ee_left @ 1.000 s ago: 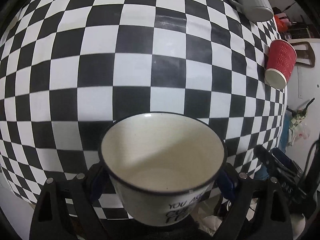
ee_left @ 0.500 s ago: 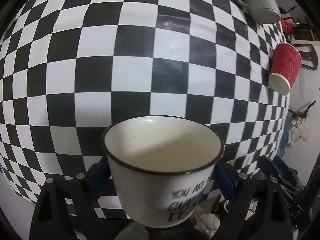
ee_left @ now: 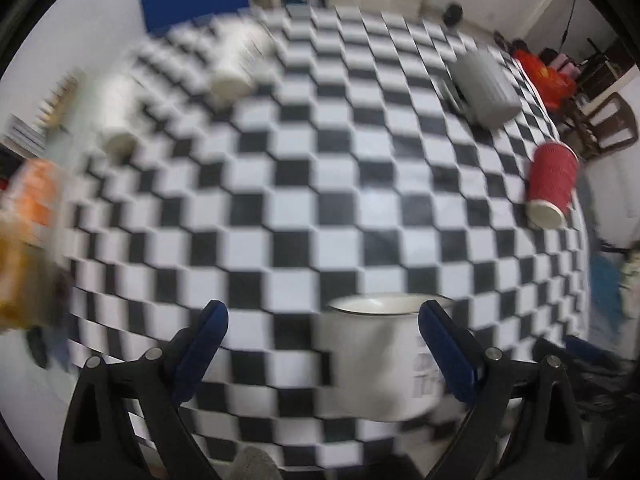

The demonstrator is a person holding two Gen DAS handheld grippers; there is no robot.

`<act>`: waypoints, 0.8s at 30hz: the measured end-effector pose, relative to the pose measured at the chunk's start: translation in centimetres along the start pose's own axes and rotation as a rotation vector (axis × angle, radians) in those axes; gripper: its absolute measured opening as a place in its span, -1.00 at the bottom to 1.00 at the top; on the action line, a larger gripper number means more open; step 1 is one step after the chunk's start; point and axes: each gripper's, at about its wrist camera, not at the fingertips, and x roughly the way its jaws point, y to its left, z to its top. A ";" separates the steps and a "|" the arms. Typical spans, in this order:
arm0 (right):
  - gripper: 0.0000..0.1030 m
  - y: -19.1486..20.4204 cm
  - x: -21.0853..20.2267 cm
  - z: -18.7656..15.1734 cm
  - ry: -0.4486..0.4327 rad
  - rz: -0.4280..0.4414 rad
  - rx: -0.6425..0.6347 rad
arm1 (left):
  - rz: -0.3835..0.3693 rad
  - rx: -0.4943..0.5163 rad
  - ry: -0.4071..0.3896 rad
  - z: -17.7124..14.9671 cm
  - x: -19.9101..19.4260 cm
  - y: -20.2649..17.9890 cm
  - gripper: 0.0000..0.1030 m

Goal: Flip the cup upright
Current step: 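Grasp the mug with the right tool while the left tool releases it, then rotate the held mug with the right tool until its rim faces up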

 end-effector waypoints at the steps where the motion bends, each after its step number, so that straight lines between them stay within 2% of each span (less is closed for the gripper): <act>1: 1.00 0.4 -0.3 -0.1 0.005 0.019 -0.004 | 0.029 0.003 -0.031 -0.3 -0.5 0.5 0.90; 5: 1.00 3.4 -0.2 -0.6 0.058 0.084 -0.046 | 0.133 0.020 -0.074 -1.9 -1.0 2.6 0.92; 9: 1.00 6.9 1.4 -0.6 0.118 0.107 -0.097 | 0.215 0.019 -0.038 -3.0 0.6 4.0 0.92; 15: 1.00 10.5 5.0 -0.8 0.200 0.075 -0.141 | 0.234 -0.033 0.029 -4.1 3.6 5.7 0.91; 24: 1.00 12.6 8.6 -0.9 0.296 0.094 -0.124 | 0.232 -0.062 0.095 -5.9 6.4 7.7 0.91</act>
